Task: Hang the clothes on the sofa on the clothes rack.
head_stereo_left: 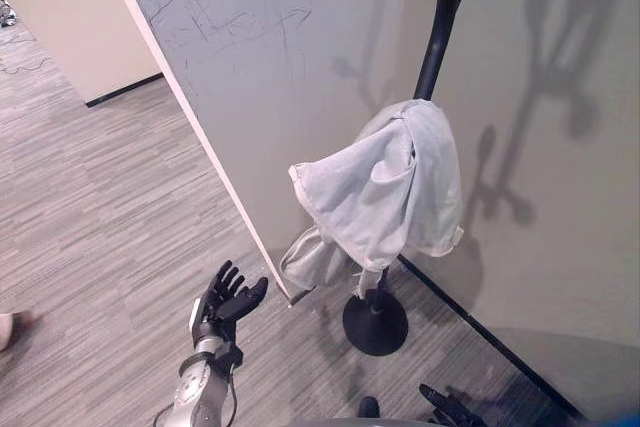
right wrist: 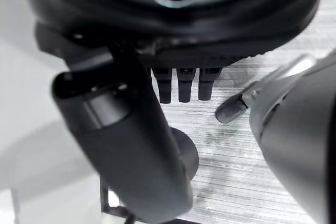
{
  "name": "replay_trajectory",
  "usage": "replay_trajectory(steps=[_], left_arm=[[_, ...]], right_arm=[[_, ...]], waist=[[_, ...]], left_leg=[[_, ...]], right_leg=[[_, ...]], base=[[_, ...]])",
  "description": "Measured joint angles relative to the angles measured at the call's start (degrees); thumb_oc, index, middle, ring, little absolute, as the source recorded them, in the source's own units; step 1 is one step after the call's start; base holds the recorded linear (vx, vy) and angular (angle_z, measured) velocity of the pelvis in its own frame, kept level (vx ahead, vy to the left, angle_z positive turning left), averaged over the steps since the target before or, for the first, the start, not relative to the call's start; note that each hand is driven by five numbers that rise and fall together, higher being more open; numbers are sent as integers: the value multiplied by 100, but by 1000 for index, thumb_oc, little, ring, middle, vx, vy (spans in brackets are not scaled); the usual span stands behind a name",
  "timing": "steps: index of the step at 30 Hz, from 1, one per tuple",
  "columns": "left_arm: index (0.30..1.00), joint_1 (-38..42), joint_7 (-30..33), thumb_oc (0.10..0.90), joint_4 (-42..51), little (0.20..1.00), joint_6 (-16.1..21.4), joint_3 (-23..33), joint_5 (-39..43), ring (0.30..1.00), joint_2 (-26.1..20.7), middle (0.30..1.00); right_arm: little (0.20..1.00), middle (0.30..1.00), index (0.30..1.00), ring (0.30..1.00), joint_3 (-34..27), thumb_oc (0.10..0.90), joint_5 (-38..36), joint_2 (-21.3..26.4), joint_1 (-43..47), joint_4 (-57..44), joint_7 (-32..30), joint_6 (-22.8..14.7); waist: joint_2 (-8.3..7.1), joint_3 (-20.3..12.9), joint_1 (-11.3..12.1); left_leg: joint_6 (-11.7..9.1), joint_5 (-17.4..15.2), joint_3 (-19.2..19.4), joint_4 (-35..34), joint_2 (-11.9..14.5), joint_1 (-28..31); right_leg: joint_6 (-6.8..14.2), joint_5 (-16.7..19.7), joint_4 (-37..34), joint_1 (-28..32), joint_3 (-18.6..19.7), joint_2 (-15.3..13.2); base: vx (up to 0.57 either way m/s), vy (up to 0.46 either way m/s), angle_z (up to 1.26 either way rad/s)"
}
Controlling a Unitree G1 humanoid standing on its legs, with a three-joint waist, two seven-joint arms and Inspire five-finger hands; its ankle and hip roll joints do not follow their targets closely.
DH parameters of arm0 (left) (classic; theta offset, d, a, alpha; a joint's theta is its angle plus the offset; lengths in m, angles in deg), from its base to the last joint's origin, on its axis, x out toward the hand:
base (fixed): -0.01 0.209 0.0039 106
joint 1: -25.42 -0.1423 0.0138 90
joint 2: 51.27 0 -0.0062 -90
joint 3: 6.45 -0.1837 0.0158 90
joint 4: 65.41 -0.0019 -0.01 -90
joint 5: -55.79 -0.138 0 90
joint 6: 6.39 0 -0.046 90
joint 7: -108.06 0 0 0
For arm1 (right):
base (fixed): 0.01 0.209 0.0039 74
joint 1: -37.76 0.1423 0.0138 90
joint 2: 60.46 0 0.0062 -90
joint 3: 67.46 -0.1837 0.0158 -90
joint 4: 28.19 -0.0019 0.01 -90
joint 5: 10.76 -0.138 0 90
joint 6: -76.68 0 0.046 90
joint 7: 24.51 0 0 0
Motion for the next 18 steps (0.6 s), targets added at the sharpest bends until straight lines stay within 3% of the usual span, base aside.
replay_trajectory(steps=[5, 8, 10, 13, 15, 18], left_arm=[[900, -129, -168, 800, 454, 900, -81, 200, 32, 900, -11, 900], [900, -112, -302, 800, 208, 900, -53, 453, 208, 900, 22, 900], [900, -16, -249, 800, -335, 900, -30, 595, 272, 900, 56, 900], [900, 328, -168, 800, -2266, 900, 99, 865, 450, 900, 236, 900], [900, 489, -32, 800, -3104, 900, -95, 920, 575, 900, 269, 900], [900, 437, -44, 800, -4506, 900, -292, 948, 660, 900, 338, 900]], right_arm=[[900, 900, 900, 900, 32, 800, 273, 2, -50, 66, 25, 115], [900, 900, 900, 900, 35, 800, 469, 13, -45, 81, 49, 118], [900, 900, 900, 900, 41, 800, 484, 21, -40, 81, 94, 122], [900, 900, 900, 900, 81, 800, 488, 23, 24, 74, 91, 138], [900, 900, 900, 900, 93, 800, 487, 12, 61, 73, 90, 137], [900, 900, 900, 900, 124, 800, 477, -7, 47, 94, 87, 132]], waist=[[-22, 15, 121], [-21, 14, 103], [-51, 25, 108], [-91, 41, 95], [-72, 26, 82], [-197, 53, 109]], left_leg=[[-3, 9, -23, 10, 4, -10], [-8, 14, -36, 15, 8, -8], [-16, 19, -55, 16, 9, -15], [-21, 21, -75, 23, 8, -3], [-28, 15, -80, 51, 3, -5], [-31, 14, -94, 74, 0, 2]], right_leg=[[-1, -1, 0, 0, -36, -2], [-2, -2, 0, 11, -71, -3], [-3, -4, 0, 14, -90, -4], [-9, -7, -29, 38, -101, -7], [-10, -8, -29, 46, -98, -11], [-13, -10, -28, 55, -100, -16]], base=[[-2, -9, 3], [0, -6, 1], [2, -19, 5], [3, -7, 1], [6, -2, 2], [15, 5, 4]])
